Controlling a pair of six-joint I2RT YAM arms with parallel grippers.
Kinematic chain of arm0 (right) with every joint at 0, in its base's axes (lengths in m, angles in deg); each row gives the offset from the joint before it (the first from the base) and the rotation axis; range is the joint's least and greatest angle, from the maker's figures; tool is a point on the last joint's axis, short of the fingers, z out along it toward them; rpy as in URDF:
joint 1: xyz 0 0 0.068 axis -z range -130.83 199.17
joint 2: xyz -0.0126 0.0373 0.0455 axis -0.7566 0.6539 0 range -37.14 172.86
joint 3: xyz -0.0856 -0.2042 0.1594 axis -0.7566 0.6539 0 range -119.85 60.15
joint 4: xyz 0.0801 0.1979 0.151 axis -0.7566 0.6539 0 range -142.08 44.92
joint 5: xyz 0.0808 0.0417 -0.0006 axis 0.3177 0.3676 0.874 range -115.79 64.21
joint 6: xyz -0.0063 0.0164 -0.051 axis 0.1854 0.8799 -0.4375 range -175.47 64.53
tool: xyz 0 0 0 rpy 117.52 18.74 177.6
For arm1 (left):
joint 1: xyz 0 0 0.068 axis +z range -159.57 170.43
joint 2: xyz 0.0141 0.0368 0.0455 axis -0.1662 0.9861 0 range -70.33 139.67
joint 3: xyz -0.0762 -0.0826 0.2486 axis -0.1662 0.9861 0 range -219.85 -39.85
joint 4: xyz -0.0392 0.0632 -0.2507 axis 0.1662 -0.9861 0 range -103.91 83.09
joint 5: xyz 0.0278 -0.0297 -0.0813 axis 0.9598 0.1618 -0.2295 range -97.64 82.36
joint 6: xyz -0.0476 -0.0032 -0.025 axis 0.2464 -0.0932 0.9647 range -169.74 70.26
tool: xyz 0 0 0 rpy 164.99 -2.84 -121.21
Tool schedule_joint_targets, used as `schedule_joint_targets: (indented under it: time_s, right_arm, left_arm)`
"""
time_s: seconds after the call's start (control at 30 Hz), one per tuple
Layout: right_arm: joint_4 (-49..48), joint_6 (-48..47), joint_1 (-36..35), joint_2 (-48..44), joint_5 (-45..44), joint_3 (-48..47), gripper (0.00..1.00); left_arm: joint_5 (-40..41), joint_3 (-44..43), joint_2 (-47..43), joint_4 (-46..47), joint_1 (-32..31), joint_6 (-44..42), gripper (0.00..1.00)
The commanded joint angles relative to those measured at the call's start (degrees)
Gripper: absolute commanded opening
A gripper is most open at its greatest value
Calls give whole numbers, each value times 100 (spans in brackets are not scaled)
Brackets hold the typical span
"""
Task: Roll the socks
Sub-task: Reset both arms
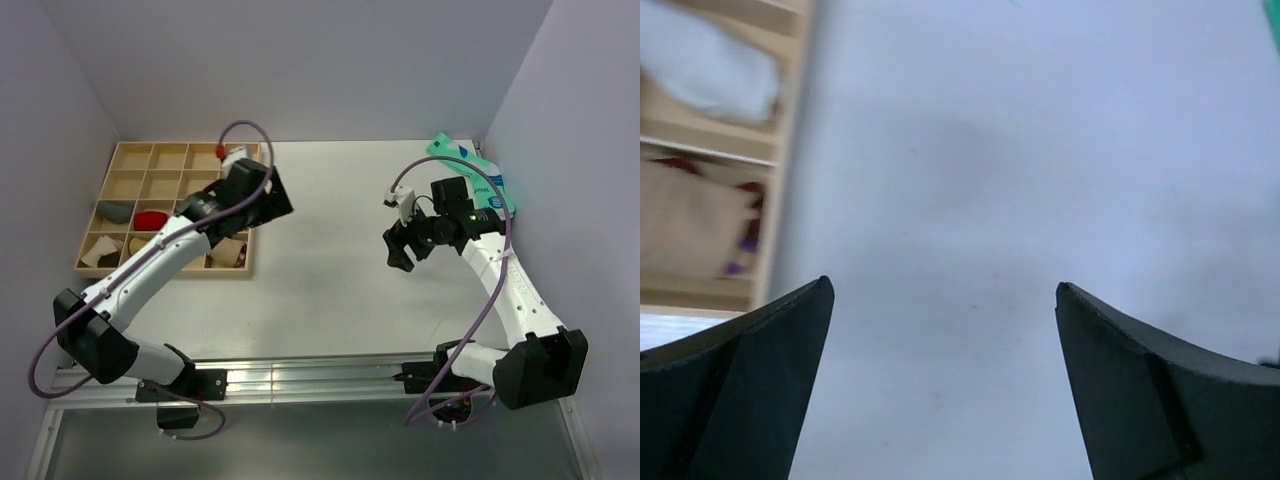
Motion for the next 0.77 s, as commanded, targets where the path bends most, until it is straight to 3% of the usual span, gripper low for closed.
schedule_joint_targets:
  time_s: [0.0, 0.1, 0.17, 0.33, 0.73]
  right_arm:
    - [-344, 275, 88, -349, 266, -245, 83]
    - [-730, 512, 150, -621, 250, -34, 86]
    - [-854, 644, 150, -744, 206, 63, 86]
    - [-880, 715, 159, -1130, 214, 106, 88]
    - [-1056, 679, 167, -1360, 241, 326, 95]
  left_arm:
    - [727, -124, 118, 792, -1124, -137, 98]
    - [1369, -221, 425, 1294, -2013, -295, 99]
    - [1441, -72, 505, 1618, -2279, -305, 99]
    - [1019, 482, 549, 2718, -2447, -427, 99]
    - [1168, 228, 945, 2763, -2790, -665, 99]
